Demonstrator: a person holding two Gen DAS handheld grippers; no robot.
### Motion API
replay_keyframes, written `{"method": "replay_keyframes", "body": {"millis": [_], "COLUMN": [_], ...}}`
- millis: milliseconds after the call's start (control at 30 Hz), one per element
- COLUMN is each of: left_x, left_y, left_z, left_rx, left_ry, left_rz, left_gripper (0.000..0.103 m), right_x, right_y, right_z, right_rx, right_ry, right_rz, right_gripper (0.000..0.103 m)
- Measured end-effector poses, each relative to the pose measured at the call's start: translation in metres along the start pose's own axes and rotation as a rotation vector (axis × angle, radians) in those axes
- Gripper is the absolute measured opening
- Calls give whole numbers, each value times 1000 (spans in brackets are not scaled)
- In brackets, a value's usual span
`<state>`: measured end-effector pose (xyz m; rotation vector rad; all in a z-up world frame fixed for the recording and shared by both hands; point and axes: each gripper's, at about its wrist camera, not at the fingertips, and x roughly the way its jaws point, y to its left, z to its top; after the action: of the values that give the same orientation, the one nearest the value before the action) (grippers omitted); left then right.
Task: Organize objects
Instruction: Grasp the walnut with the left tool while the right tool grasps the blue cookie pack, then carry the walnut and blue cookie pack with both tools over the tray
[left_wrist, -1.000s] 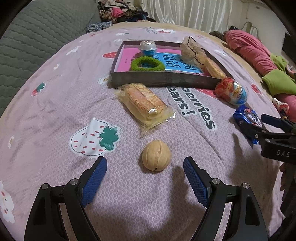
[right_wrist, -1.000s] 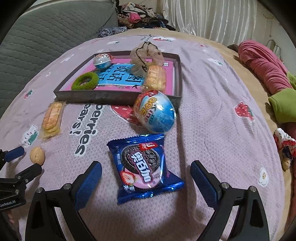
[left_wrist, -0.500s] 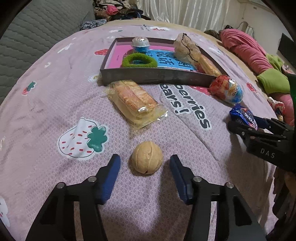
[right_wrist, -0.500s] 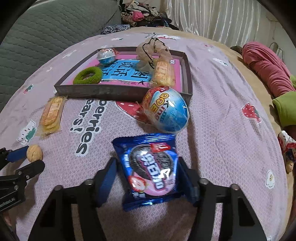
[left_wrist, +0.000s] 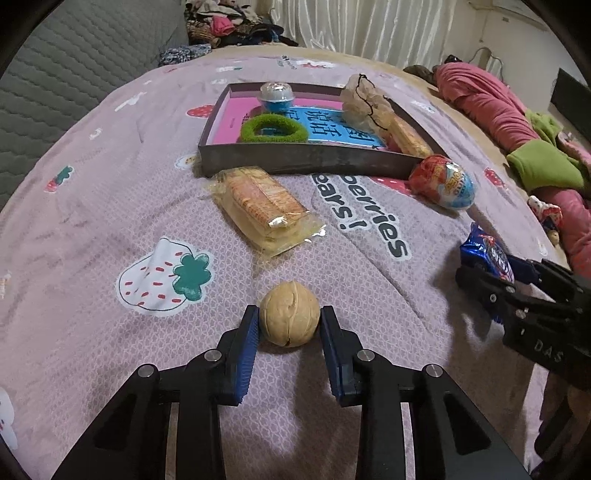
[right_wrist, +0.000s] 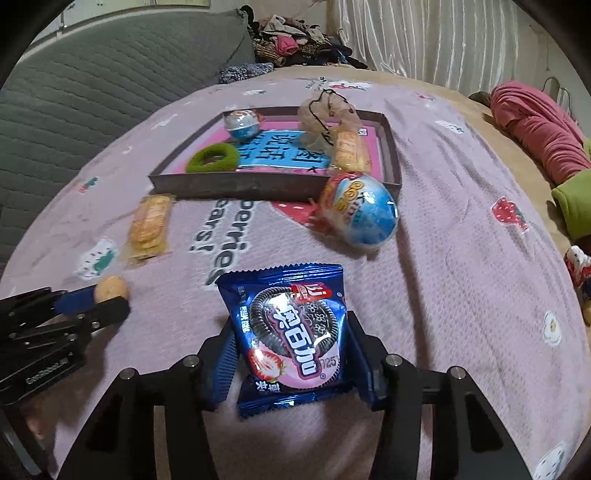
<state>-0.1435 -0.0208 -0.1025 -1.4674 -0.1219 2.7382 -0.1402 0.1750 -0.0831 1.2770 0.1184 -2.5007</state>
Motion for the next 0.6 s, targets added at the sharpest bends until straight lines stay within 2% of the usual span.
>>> {"method": "replay_keyframes", "body": {"millis": [600], "left_x": [-42], "left_y": [-10], "left_z": [-9], "left_rx": [23], "left_ry": [-57], "left_rz": [0], "left_gripper": [34], "right_x": [-51], "right_y": [27], "right_z": [-16], "right_rx": [-7], "right_ry": [-59], "right_rz": [3], "right_gripper": [53]}}
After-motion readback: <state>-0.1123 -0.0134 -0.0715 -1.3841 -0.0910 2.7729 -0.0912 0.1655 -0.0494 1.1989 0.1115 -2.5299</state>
